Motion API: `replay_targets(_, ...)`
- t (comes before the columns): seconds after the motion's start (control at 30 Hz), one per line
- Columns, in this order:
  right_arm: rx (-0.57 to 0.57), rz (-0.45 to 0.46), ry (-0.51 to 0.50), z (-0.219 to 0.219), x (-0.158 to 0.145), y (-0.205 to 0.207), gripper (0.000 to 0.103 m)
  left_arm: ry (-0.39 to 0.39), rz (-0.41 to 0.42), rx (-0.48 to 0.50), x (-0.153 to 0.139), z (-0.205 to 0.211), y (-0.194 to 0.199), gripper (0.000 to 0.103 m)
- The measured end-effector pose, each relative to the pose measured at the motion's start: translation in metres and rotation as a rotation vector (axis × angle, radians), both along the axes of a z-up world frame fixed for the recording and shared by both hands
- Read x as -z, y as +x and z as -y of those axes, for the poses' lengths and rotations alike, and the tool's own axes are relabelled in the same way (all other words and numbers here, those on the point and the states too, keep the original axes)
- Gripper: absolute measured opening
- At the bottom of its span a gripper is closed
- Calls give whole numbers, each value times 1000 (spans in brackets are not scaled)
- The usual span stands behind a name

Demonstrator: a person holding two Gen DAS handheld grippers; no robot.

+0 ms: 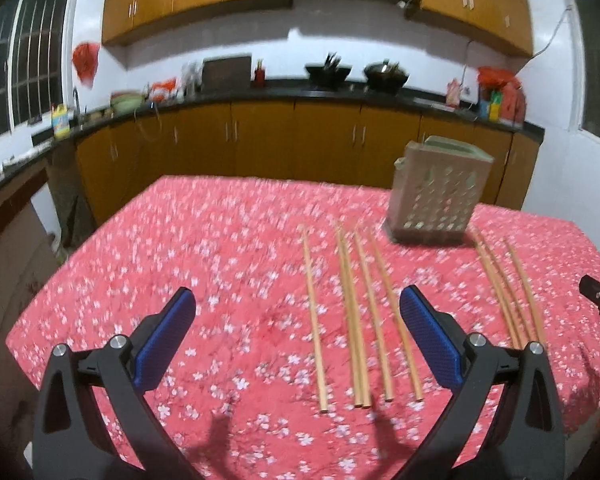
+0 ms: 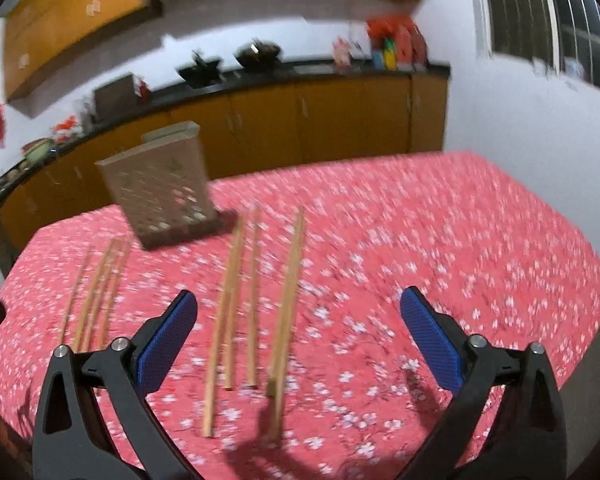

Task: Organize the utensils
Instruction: 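Grasp a wooden chopstick with the right gripper while the left gripper grasps another chopstick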

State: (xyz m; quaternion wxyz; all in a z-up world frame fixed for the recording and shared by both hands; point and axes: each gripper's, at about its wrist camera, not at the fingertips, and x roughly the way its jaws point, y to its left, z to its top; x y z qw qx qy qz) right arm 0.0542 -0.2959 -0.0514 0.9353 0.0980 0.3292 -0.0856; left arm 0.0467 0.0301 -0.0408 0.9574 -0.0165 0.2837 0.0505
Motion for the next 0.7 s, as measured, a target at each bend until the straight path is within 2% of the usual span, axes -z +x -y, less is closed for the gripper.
replay_targets(0.07,2,-55,46,11,9,13,67,-10,-45,-21,7,-9,9,99)
replay_targets(0.1,3,-74,67,14,13,18,63,-20,-63,-25,10,-13,13,99)
replay_targets(0.17,-1,-112,113,20,22,29,49,-51,-103,-23,16,-21,22,99)
replay_targets(0.27,-27,-155,152,21,35,42,38,-47,-130,-21,22,-26,31,99)
replay_targets(0.37,-61,-187,156,13,44,52,32,-33,-156,-10,27,-26,40,94)
replay_targets(0.5,-90,-230,148,5,56,62,20,-29,-204,8,36,-25,49,79)
replay_targets(0.57,-87,-221,145,6,56,62,15,-31,-218,13,40,-25,52,76)
replay_targets(0.7,-78,-225,127,9,55,61,14,-37,-236,28,46,-23,56,73)
